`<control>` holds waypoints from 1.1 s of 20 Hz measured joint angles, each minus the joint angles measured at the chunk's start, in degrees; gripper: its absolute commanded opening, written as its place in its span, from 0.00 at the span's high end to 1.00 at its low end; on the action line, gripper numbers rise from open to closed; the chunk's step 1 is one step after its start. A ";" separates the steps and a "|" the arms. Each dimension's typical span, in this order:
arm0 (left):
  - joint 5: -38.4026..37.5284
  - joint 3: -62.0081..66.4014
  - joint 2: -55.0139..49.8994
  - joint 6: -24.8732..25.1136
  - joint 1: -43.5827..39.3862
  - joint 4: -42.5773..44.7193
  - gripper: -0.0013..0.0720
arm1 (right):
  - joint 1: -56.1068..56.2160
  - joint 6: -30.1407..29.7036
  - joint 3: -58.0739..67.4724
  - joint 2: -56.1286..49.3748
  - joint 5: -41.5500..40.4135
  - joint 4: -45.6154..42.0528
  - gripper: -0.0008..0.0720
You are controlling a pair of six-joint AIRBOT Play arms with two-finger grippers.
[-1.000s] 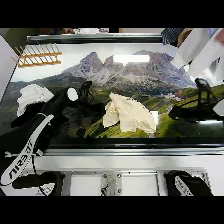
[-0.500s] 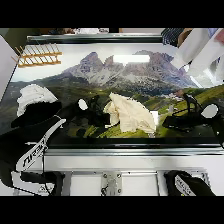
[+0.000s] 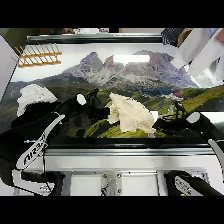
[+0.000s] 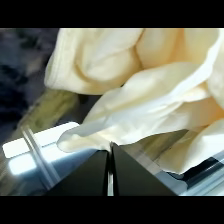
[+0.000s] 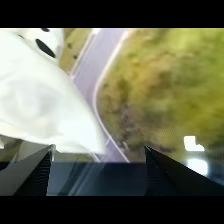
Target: Fold the clothes and pants, and hang the long-sleeved shirts on hangers.
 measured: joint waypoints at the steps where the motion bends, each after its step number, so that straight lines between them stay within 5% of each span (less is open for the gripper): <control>1: -0.22 0.15 0.00 0.15 0.04 0.00 0.96 | 1.77 0.00 -0.24 -1.07 -1.68 0.59 0.19; 4: -0.61 0.33 0.00 0.39 0.48 -0.02 0.96 | 5.40 0.00 -0.48 -2.89 -5.44 1.90 0.91; 5: -1.01 0.35 0.17 0.39 0.90 0.00 0.96 | 6.01 0.00 -0.48 -3.19 -5.99 1.53 0.98; 10: -2.93 2.78 7.82 0.48 6.60 0.02 0.96 | 6.88 0.00 7.48 0.96 -1.95 -5.03 0.98; 15: -8.04 16.72 26.45 0.57 12.35 -0.07 0.96 | 6.69 0.09 31.50 15.10 9.86 -15.28 0.98; 22: -2.62 30.86 45.05 0.59 12.76 0.39 0.96 | 6.67 8.04 49.72 30.14 12.13 -18.27 0.98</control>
